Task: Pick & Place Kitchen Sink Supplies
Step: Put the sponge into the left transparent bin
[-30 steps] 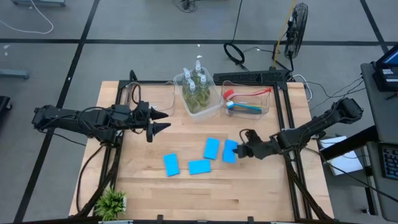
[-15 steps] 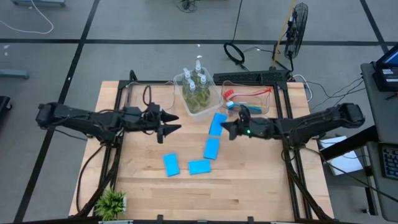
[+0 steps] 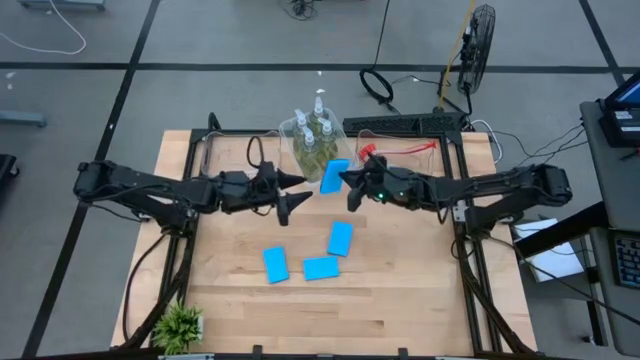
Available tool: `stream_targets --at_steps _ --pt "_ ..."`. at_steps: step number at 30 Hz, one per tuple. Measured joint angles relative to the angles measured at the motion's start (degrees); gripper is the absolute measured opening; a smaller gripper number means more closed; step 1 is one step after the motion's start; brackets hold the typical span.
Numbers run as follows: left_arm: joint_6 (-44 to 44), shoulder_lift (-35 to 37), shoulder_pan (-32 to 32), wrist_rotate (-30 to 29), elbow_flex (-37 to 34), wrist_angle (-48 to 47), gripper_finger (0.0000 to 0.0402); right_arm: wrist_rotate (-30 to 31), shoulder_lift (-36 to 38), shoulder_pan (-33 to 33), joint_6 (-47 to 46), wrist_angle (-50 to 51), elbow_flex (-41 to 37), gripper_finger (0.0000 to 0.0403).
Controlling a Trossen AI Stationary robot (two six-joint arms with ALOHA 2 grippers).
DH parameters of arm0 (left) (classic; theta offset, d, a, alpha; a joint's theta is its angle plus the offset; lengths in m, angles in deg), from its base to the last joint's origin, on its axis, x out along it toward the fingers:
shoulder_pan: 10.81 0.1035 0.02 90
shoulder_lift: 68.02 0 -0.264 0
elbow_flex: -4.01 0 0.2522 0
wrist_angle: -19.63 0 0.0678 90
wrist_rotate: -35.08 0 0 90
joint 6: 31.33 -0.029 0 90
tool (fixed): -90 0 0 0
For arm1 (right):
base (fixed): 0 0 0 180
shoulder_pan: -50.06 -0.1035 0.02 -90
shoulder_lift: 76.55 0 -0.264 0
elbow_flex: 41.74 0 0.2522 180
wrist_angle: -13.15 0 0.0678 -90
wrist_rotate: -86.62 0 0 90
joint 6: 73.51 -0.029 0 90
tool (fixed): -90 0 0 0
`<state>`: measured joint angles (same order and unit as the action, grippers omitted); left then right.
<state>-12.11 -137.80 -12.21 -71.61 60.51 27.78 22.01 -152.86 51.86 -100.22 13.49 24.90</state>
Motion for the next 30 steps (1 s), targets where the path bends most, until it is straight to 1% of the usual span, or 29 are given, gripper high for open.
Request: stream_targets --at_steps 6,10,16,20,23,24,26,28,30 --pt "-0.9 -4.4 2.0 -1.1 4.8 -1.8 0.025 -0.1 -3.0 0.4 8.9 -0.3 4.6 0.0" --pt "-0.9 -6.3 3.4 -1.9 7.2 -3.4 0.025 -0.2 -3.1 0.4 12.6 -0.2 5.6 0.0" --pt "-0.5 -7.4 5.0 -2.0 8.0 -4.7 0.025 -2.8 -3.0 0.4 14.0 -1.0 5.6 0.0" --pt "1.9 -8.4 5.8 -0.9 8.4 -4.5 0.025 -5.6 -3.0 0.4 14.2 -1.8 5.6 0.0" --pt "3.9 -9.0 5.8 -0.7 8.4 -4.3 0.0242 -5.9 -3.0 0.4 14.2 -1.8 5.6 0.0" --pt "4.5 -9.0 5.9 -0.7 8.4 -4.4 0.0232 -6.0 -3.0 0.4 14.2 -1.8 5.6 0.0" --pt "5.2 -9.0 5.9 -0.4 8.4 -4.5 0.0198 -6.1 -3.0 0.4 14.1 -1.8 5.6 0.0" --pt "5.3 -9.0 5.9 1.2 8.4 -4.5 0.0145 -6.4 -3.0 0.4 14.1 -1.8 5.6 0.0" --pt "5.3 -9.0 5.9 3.0 8.4 -4.5 0.008 -8.1 -3.0 0.5 14.1 -1.8 5.6 0.0"
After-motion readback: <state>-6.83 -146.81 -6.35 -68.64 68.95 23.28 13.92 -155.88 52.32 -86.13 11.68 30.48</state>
